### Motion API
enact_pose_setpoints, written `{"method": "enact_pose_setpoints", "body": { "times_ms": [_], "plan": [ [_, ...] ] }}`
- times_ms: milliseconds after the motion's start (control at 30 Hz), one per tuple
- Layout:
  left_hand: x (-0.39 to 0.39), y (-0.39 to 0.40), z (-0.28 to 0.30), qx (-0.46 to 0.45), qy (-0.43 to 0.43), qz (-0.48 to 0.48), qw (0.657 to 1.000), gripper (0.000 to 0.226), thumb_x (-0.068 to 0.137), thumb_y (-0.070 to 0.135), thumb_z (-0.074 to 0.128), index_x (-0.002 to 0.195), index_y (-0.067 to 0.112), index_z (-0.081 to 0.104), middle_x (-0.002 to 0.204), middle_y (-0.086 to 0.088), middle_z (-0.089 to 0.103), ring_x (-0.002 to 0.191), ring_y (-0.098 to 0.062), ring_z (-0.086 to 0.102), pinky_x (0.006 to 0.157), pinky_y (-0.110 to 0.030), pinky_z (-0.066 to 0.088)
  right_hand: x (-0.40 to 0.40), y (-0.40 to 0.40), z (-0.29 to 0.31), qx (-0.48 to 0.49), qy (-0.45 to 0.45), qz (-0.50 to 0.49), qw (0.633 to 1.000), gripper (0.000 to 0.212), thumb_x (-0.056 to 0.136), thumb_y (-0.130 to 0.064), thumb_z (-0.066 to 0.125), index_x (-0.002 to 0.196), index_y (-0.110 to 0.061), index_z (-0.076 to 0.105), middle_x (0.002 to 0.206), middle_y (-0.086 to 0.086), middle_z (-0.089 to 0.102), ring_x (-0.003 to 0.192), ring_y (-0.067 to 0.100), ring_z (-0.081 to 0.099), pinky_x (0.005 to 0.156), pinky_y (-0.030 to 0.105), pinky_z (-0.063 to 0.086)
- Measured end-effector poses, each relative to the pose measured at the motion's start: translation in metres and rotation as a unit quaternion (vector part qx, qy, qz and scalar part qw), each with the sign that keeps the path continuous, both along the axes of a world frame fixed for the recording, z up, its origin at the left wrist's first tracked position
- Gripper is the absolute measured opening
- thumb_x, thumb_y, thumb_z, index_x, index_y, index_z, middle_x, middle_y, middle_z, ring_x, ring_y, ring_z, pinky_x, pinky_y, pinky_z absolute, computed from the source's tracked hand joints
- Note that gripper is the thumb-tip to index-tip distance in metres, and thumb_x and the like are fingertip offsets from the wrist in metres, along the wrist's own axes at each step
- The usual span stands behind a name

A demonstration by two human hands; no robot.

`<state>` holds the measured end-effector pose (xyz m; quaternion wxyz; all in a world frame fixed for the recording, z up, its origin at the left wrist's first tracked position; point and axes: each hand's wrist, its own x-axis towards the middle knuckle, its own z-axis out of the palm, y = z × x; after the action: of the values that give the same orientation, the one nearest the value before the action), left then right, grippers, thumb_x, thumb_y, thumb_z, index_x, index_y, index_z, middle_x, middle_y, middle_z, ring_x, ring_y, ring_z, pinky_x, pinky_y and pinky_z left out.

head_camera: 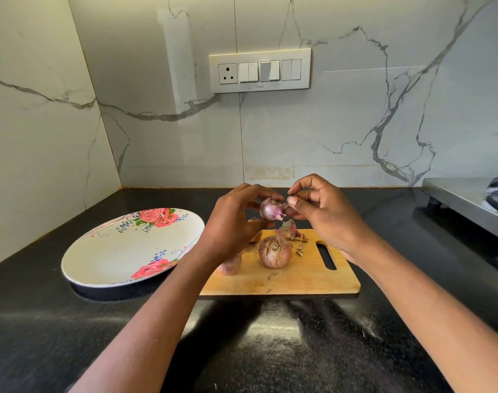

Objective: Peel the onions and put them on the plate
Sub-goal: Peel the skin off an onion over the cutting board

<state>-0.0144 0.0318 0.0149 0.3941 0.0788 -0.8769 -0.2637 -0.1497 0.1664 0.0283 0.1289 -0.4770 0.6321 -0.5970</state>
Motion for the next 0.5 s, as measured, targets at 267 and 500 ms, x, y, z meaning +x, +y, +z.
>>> {"method": "enact_pose_setpoints", "body": {
  "times_ms": [267,500],
  "plan": [
    [0.000,0.000,-0.001,0.044,0.002,-0.016,0.999,0.046,0.074,0.007,0.087,0.112,0.026,0.070,0.118,0.011,0.070,0.106,-0.001,0.066,0.086,-0.010,0.051,-0.010,-0.001,-0.003,-0.006,-0.025,-0.051,0.998,0.011,0.100,-0.007,0.059,0.100,-0.018,0.058,0.095,0.006,0.072,0.076,0.008,0.072,0.078,0.027,0.060],
    [0.001,-0.001,0.000,0.082,0.003,-0.023,0.996,0.049,0.075,0.006,0.086,0.109,0.034,0.065,0.113,0.021,0.069,0.106,0.004,0.066,0.089,-0.012,0.052,-0.024,-0.004,-0.015,0.057,0.046,-0.106,0.992,0.014,0.099,-0.014,0.062,0.094,-0.027,0.059,0.081,-0.003,0.074,0.079,0.014,0.073,0.084,0.040,0.057]
  ]
}}
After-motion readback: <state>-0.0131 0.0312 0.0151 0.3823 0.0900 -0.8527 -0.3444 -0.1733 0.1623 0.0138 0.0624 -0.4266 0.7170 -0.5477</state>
